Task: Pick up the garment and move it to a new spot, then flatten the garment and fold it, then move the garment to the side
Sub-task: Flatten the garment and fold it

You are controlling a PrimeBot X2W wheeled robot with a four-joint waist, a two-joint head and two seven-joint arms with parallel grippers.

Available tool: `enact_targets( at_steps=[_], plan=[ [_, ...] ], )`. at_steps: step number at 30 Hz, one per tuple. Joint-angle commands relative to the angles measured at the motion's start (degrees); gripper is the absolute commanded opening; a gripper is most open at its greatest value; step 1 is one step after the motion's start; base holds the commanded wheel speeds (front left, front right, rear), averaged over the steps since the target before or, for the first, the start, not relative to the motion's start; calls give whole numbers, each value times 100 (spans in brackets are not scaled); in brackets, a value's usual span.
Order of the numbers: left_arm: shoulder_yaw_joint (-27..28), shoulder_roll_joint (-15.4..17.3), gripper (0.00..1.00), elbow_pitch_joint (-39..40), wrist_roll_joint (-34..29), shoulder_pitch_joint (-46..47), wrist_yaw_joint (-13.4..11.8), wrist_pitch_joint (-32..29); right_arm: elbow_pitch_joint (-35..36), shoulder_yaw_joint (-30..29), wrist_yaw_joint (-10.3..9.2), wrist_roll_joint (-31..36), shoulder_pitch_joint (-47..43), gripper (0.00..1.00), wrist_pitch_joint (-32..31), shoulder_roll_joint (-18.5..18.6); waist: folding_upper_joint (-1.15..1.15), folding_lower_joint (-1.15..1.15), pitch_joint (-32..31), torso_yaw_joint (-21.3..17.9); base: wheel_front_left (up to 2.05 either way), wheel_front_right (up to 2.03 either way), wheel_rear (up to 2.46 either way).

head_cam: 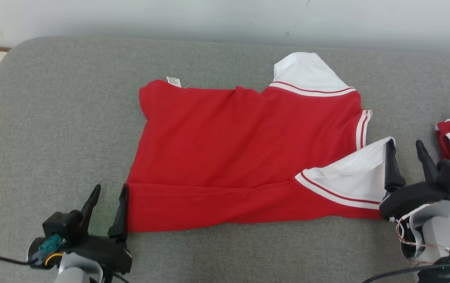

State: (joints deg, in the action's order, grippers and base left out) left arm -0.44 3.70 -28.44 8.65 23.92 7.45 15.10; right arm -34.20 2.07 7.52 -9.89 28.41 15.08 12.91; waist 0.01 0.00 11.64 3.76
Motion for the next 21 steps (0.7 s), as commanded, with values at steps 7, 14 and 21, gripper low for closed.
enact_targets(
  at_steps=[7,14,21],
  plan=[
    [280,-45,100,197,-130,-464,-10,3,-239,127,-6,-143,-447,100,7,-3,-1,0,-302,-106,0,0,0],
    [345,-70,100,243,-147,-652,-4,3,-374,199,-6,-312,-507,100,7,144,-1,0,-437,-114,0,0,0],
    [485,-75,100,371,-172,-871,-1,3,-356,223,-7,-404,-736,100,7,188,-1,0,-635,-107,0,0,0]
  ],
)
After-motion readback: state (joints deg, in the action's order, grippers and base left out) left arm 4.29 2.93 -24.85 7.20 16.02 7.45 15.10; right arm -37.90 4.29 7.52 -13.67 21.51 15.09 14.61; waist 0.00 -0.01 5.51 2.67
